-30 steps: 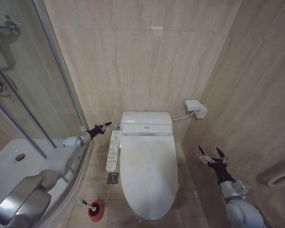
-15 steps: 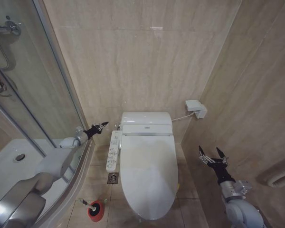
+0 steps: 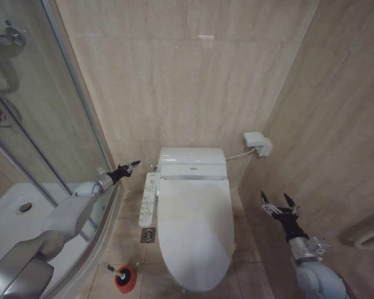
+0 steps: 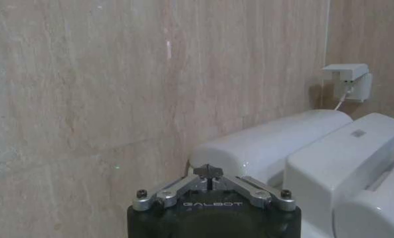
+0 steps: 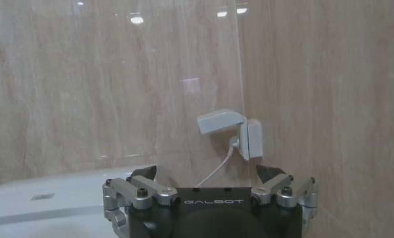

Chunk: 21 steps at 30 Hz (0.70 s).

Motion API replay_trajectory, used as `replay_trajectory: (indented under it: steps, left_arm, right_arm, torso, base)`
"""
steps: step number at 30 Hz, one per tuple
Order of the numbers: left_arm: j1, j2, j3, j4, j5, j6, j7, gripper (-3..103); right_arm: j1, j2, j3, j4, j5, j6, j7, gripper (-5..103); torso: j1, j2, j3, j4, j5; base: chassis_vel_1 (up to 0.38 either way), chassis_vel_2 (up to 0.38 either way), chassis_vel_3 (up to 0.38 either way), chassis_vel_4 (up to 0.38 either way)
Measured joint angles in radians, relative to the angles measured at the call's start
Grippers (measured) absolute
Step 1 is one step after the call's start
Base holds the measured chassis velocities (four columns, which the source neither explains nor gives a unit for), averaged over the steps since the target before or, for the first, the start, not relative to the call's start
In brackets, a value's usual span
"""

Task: Open the toilet lid, clean the toilet bowl with a toilet brush, close the toilet lid, and flush.

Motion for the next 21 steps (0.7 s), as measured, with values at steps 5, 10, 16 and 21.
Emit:
replay_trajectory:
  steps: [5, 10, 16, 21]
  left_arm:
    - [-0.001, -0.005, 0.002, 0.000, -0.001, 0.000, 0.001, 0]
    - [-0.003, -0.010, 0.005, -0.004, -0.001, -0.001, 0.002, 0]
    - [-0.003, -0.011, 0.006, -0.007, 0.000, -0.001, 0.002, 0]
    - [-0.002, -0.009, 0.006, -0.008, 0.000, -0.002, 0.002, 0]
  right_arm:
    - [0.000, 0.000, 0.000, 0.000, 0.000, 0.000, 0.000, 100]
    - [0.000, 0.000, 0.000, 0.000, 0.000, 0.000, 0.000, 100]
    - [0.000, 0.000, 0.000, 0.000, 0.000, 0.000, 0.000, 100]
    - [0.000, 0.000, 0.000, 0.000, 0.000, 0.000, 0.000, 100]
  torso:
    - [0.000, 0.000, 0.000, 0.0001, -0.0001]
    - [0.000, 0.000, 0.000, 0.0001, 0.0000]
    - [0.000, 0.000, 0.000, -0.0001, 0.0000]
    - [0.000, 0.000, 0.000, 0.0001, 0.0002]
  base:
    - [-0.008, 0.012, 0.012, -0.008]
    - [0.000, 0.000, 0.000, 0.000]
    - [-0.036, 0.010, 0.027, -0.012]
    - [-0.090, 0.047, 0.112, -0.052]
